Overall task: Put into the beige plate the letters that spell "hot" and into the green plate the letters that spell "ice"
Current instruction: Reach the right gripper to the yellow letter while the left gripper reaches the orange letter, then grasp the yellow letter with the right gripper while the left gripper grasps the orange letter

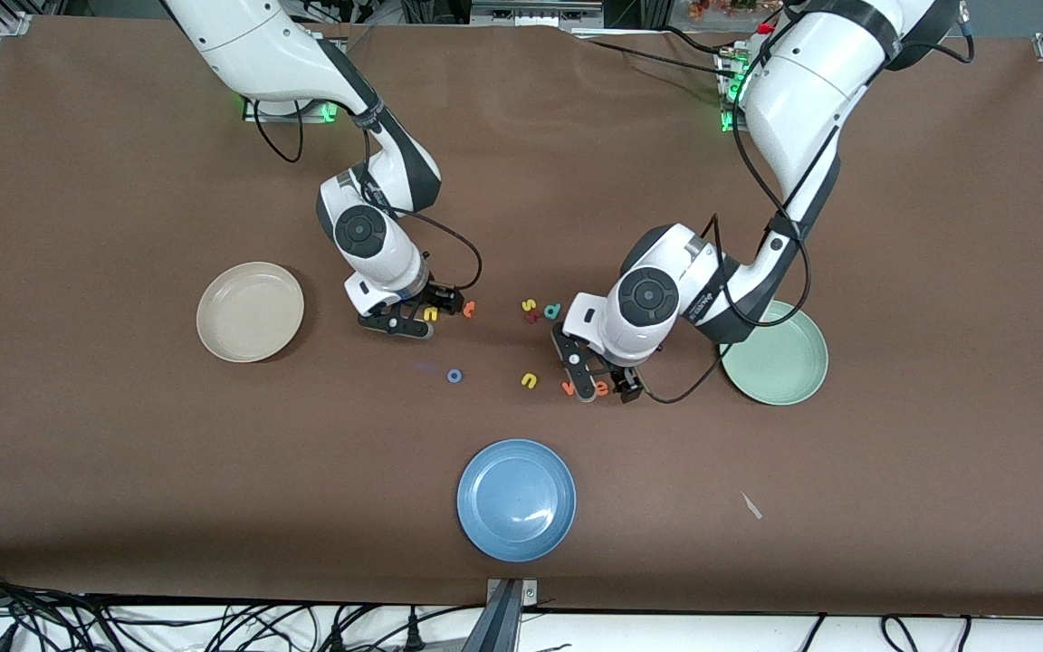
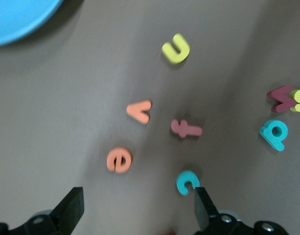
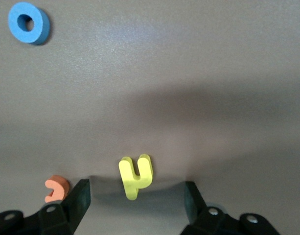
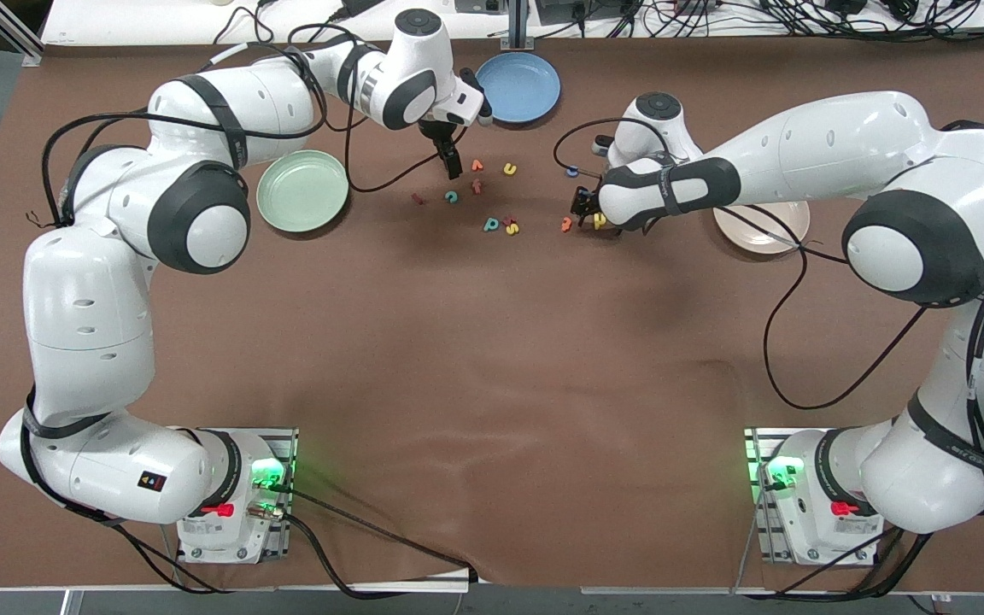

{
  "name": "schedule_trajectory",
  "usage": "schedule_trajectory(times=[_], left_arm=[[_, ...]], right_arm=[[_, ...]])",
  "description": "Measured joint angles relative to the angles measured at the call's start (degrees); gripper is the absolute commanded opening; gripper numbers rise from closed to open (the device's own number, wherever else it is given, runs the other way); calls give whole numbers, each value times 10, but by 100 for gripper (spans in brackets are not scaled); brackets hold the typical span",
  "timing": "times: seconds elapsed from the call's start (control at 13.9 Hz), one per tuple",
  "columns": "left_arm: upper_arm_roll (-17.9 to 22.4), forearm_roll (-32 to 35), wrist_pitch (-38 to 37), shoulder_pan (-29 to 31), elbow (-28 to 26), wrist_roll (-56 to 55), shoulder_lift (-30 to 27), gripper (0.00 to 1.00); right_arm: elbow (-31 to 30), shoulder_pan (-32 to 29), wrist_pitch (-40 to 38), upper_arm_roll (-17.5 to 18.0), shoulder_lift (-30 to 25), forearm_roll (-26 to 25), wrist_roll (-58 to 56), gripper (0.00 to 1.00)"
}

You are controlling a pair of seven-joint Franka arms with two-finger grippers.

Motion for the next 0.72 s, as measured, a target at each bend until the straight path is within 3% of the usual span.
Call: schedule_trajectory(times=[0.14, 0.72], left_arm=[[2, 0, 30, 0, 0, 45, 10, 82], [17, 0, 62, 0, 22, 168, 42, 77]], right_arm=[[1, 0, -1, -1, 0, 0, -13, 72], [15, -3, -24, -4, 1, -4, -46, 53]])
